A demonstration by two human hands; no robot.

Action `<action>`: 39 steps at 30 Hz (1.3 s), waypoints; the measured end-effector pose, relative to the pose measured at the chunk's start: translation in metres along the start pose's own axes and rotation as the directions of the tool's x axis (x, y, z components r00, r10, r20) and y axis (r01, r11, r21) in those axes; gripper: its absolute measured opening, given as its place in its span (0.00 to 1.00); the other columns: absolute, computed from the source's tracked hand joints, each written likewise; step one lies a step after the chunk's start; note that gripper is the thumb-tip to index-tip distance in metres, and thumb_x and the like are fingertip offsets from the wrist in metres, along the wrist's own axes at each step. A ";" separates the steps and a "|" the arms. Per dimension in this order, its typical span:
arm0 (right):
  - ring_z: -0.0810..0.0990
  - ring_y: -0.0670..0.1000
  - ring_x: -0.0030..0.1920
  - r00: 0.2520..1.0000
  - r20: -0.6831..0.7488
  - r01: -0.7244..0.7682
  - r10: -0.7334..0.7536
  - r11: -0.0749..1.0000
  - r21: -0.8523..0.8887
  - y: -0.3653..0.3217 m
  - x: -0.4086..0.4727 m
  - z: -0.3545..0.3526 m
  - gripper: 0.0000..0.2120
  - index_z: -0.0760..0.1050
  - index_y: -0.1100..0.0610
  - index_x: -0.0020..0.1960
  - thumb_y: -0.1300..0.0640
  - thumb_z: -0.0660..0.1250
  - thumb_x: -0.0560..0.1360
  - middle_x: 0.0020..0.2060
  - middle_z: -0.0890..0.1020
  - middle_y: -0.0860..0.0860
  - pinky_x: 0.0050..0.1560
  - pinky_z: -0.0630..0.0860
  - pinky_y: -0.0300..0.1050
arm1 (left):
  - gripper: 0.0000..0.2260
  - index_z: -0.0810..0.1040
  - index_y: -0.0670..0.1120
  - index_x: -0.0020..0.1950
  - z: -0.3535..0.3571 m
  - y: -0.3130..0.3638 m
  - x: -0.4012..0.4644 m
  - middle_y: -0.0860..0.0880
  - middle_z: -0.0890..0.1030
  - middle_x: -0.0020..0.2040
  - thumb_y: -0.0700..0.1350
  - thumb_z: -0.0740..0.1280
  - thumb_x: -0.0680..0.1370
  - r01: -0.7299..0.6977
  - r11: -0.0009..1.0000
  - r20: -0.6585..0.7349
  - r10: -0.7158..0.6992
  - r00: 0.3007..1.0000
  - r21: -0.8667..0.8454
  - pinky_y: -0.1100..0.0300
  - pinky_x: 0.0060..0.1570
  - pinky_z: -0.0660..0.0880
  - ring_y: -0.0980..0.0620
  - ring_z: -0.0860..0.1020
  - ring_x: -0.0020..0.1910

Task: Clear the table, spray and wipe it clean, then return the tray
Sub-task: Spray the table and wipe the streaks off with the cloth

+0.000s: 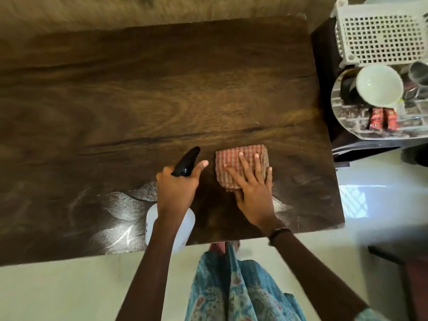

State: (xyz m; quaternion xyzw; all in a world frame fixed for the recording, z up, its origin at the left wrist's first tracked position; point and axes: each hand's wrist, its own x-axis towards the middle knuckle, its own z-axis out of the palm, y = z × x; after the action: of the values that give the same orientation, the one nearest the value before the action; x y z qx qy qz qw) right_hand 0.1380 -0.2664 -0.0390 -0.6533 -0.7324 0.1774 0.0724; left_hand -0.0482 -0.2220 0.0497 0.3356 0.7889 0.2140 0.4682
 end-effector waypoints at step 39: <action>0.40 0.61 0.77 0.933 -0.049 -0.354 0.358 0.932 0.077 -0.175 0.142 0.050 0.29 0.60 0.40 0.74 0.51 0.64 0.75 0.78 0.49 0.48 0.68 0.40 0.72 | 0.35 0.75 0.44 0.54 -0.180 -0.043 0.103 0.41 0.81 0.51 0.70 0.72 0.60 0.030 0.999 -0.017 -0.030 0.999 -0.024 0.55 0.48 0.75 0.46 0.81 0.49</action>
State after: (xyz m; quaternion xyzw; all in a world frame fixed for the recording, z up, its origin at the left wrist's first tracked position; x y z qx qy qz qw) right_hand -0.0607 -0.1502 -0.0412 -0.7775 -0.5932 0.1913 0.0836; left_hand -0.2559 -0.1805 0.0448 0.3163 0.7954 0.2192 0.4683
